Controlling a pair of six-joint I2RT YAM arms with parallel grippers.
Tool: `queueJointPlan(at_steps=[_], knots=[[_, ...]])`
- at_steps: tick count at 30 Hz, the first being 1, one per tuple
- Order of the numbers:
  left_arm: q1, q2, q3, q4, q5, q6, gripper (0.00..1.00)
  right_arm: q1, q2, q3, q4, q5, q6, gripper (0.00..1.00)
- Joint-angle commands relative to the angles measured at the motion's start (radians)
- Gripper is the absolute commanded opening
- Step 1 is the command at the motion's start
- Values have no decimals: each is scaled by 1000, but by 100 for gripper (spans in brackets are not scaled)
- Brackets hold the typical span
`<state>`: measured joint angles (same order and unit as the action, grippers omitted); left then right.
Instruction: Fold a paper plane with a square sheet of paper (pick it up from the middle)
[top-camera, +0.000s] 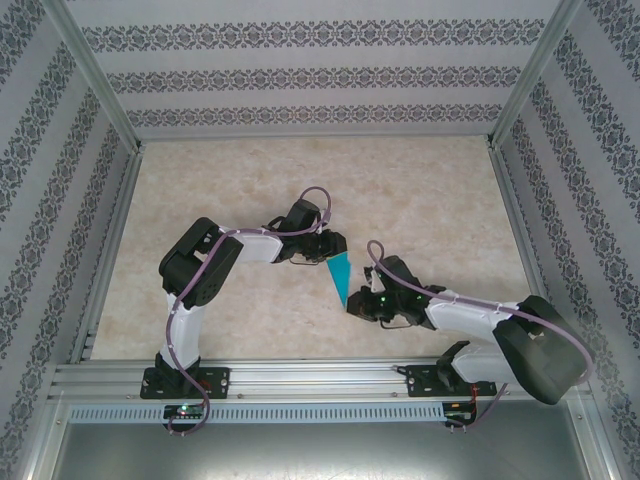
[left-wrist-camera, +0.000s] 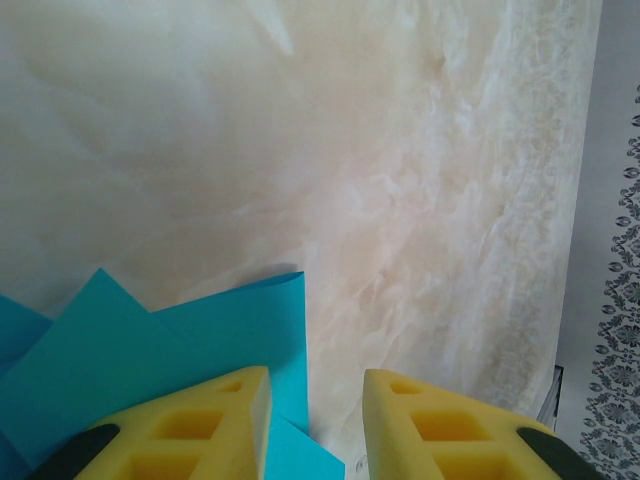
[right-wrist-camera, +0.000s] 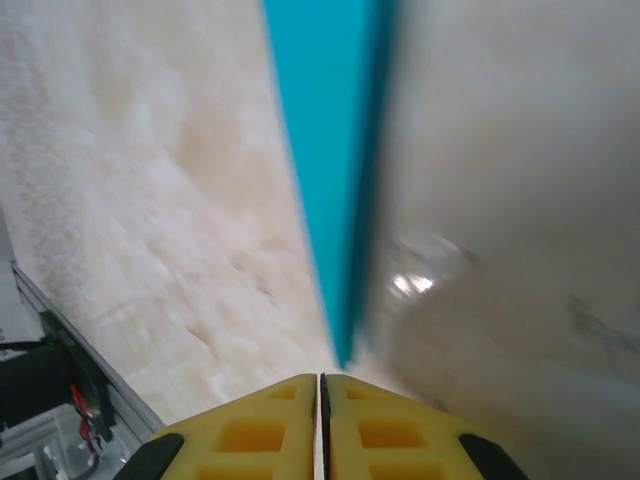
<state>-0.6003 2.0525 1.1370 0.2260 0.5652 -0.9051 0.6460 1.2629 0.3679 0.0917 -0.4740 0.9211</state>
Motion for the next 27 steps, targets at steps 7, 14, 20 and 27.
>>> queueJointPlan(at_steps=[7,14,20,27], knots=[[16,29,-51,-89,-71,18,33,0,213,223,82,17,-48,11],[16,30,-44,-103,-75,20,33,-24,386,252,139,-20,-43,11],[16,34,-41,-108,-78,22,33,-37,451,144,234,-73,-3,12],[20,31,-41,-112,-81,19,32,-15,370,59,239,-87,14,13]])
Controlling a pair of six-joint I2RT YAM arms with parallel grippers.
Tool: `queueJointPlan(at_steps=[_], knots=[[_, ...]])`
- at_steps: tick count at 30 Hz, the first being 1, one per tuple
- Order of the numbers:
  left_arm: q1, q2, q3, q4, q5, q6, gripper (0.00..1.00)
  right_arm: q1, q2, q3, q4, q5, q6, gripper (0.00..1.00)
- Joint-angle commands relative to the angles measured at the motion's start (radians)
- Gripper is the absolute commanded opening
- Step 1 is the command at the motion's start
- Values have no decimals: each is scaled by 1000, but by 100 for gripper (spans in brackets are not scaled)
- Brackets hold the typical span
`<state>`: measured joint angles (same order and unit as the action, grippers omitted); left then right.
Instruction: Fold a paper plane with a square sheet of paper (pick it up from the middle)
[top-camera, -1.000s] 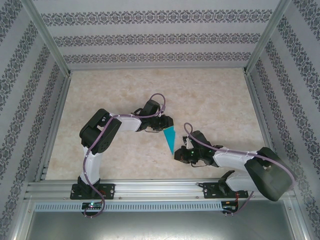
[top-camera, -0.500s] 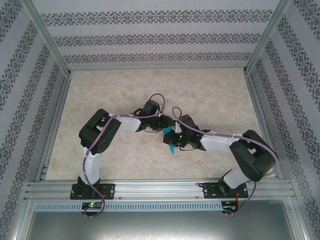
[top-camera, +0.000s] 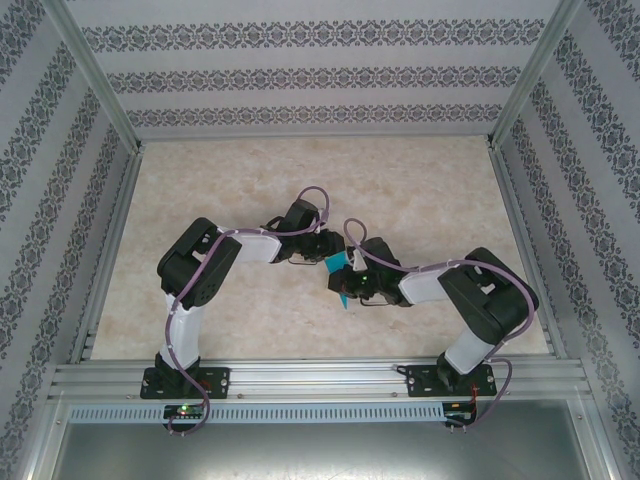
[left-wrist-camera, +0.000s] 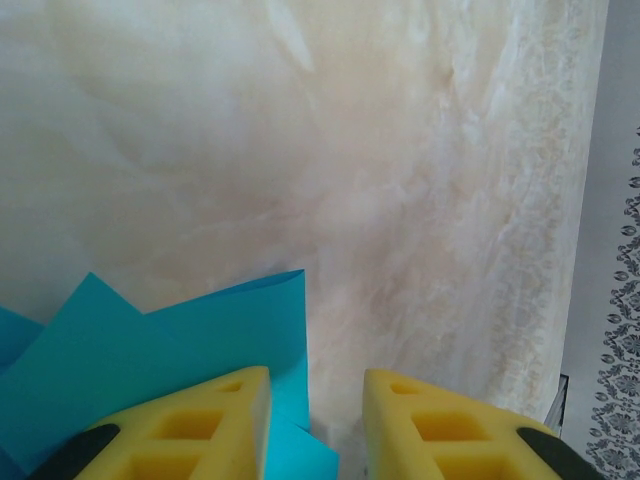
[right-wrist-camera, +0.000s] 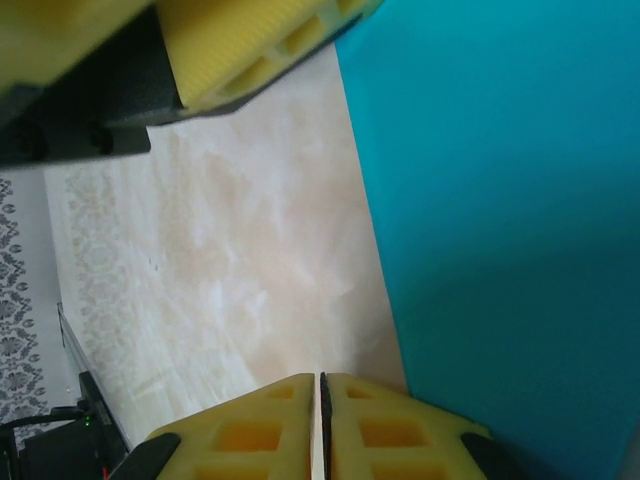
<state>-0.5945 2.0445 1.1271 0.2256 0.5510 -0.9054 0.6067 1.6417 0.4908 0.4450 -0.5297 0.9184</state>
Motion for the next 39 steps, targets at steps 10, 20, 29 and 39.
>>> queueJointPlan(at_steps=[10,20,29,39], knots=[[18,34,-29,-115,-64,20,33,45,-173,-93,-217,-9,9,13],[18,34,-40,-99,-60,11,33,35,-317,53,-364,77,-70,13],[18,28,-45,-98,-59,11,33,28,-148,109,-242,64,-32,13],[18,28,-40,-109,-62,16,33,15,-23,9,-175,13,-15,13]])
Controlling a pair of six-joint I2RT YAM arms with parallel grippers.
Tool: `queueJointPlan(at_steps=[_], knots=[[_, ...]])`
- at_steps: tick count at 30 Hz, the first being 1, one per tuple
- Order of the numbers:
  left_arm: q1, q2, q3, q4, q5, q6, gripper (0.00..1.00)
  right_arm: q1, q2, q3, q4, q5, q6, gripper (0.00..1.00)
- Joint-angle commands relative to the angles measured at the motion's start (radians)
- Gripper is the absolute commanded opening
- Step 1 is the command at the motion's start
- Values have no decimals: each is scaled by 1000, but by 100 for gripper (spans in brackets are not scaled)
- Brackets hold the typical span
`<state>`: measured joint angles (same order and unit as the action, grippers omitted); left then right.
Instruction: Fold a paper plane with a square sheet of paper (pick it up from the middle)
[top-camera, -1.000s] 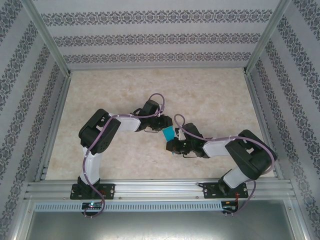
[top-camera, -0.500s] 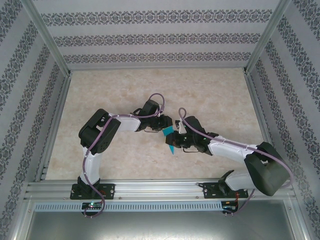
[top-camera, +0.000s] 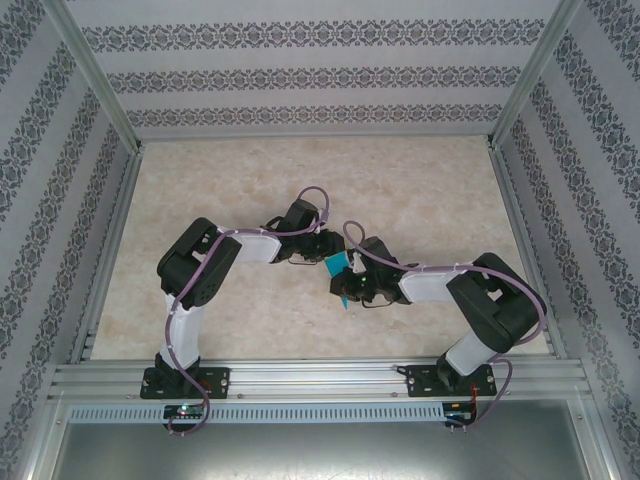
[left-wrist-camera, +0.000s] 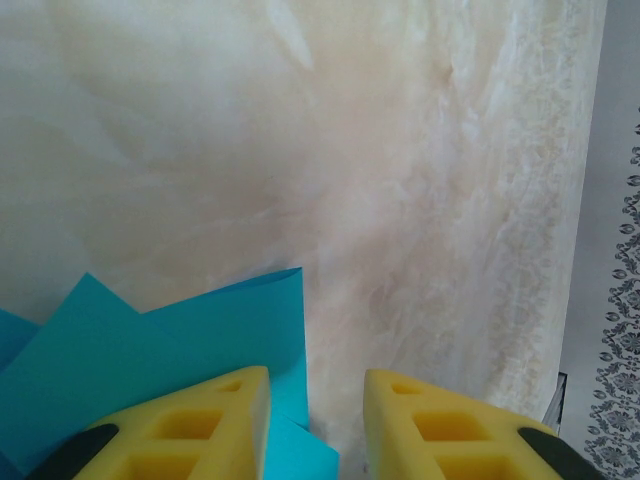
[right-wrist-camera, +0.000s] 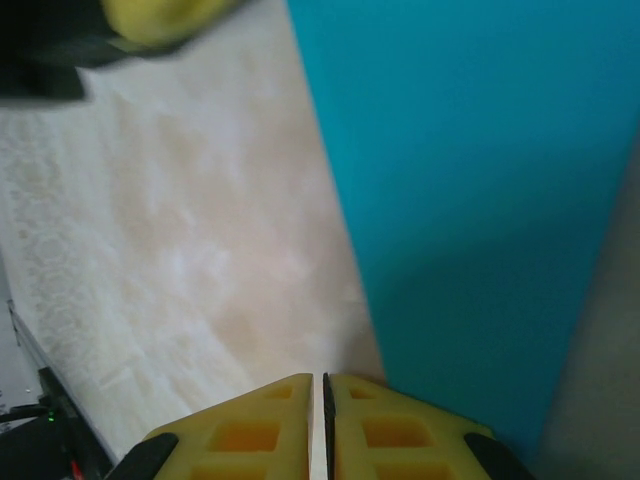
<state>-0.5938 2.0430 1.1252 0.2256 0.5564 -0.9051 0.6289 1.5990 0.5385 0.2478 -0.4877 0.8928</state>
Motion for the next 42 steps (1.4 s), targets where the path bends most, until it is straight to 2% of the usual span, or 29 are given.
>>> queueJointPlan(at_steps=[1,10,17,21,24,28,31,36,42], knots=[[17,29,-39,-109,-70,16,33,-5,18,-57,32,-34,16,13],[17,32,-38,-117,-73,17,33,-2,-148,-158,-8,-44,24,13],[17,31,-36,-115,-68,18,33,-6,-279,-79,-94,9,-9,14],[17,33,-36,-106,-63,10,33,-13,-198,-20,-55,50,-4,14],[16,28,-38,-113,-65,14,33,-18,-85,-10,22,-6,17,13],[17,28,-40,-114,-69,13,33,-16,16,-83,134,-40,70,13],[17,28,-42,-115,-73,11,33,-11,18,-171,207,-46,106,13],[18,35,-35,-123,-77,10,32,-1,-113,-294,172,-35,121,14],[18,37,-30,-122,-70,10,32,22,-315,-282,-77,-1,51,14]])
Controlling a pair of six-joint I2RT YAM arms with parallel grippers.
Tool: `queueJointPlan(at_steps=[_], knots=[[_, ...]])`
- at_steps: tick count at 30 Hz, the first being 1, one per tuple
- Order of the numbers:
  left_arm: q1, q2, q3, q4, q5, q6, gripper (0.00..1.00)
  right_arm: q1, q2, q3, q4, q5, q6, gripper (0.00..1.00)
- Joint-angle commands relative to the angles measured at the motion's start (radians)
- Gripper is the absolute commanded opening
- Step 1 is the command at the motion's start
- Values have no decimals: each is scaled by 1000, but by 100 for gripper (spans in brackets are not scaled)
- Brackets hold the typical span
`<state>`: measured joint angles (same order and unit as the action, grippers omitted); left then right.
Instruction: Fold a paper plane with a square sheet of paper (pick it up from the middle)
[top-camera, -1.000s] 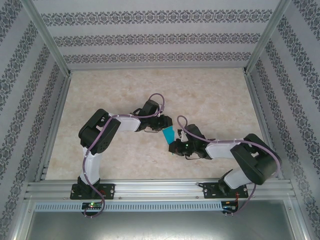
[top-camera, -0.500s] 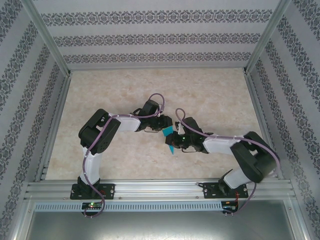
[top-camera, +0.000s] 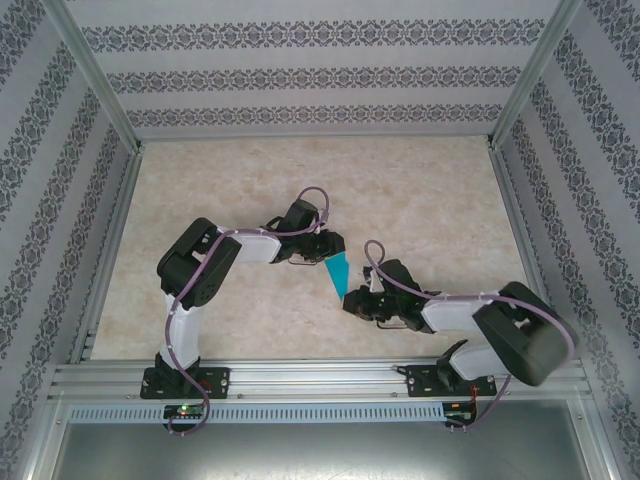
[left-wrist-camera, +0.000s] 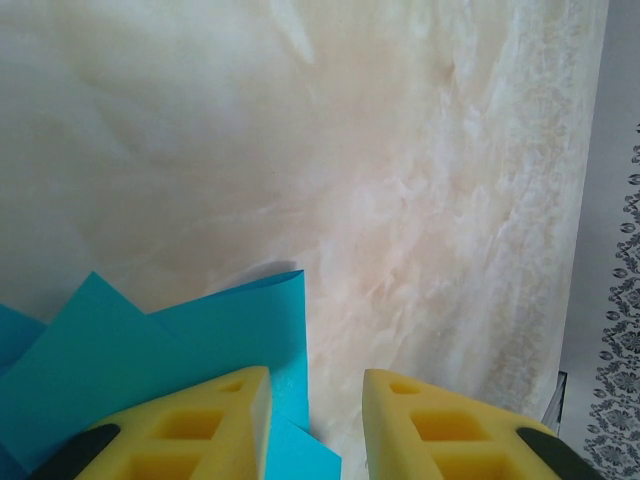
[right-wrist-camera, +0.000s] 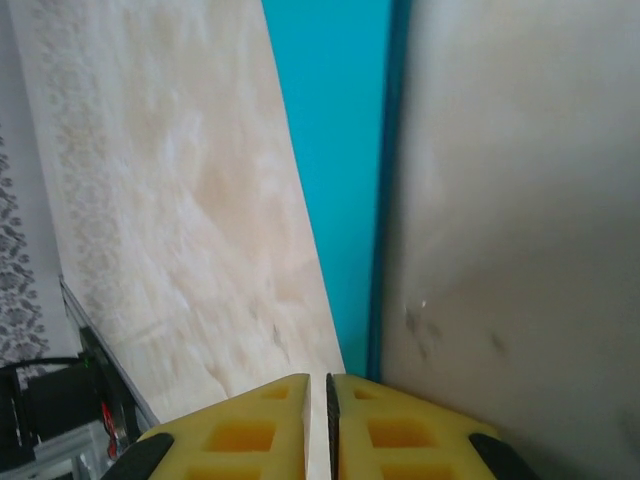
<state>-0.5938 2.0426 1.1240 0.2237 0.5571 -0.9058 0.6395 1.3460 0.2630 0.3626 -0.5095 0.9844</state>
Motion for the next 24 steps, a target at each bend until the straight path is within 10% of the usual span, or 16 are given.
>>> queueJointPlan(at_steps=[1,7,24], knots=[[19,36,-29,-118,-68,11,33,8,-90,0,-208,36,-42,15],[18,30,-32,-116,-67,11,33,-10,-178,141,-281,112,-90,18],[20,22,-28,-127,-87,44,33,-23,218,156,-105,57,-112,0]])
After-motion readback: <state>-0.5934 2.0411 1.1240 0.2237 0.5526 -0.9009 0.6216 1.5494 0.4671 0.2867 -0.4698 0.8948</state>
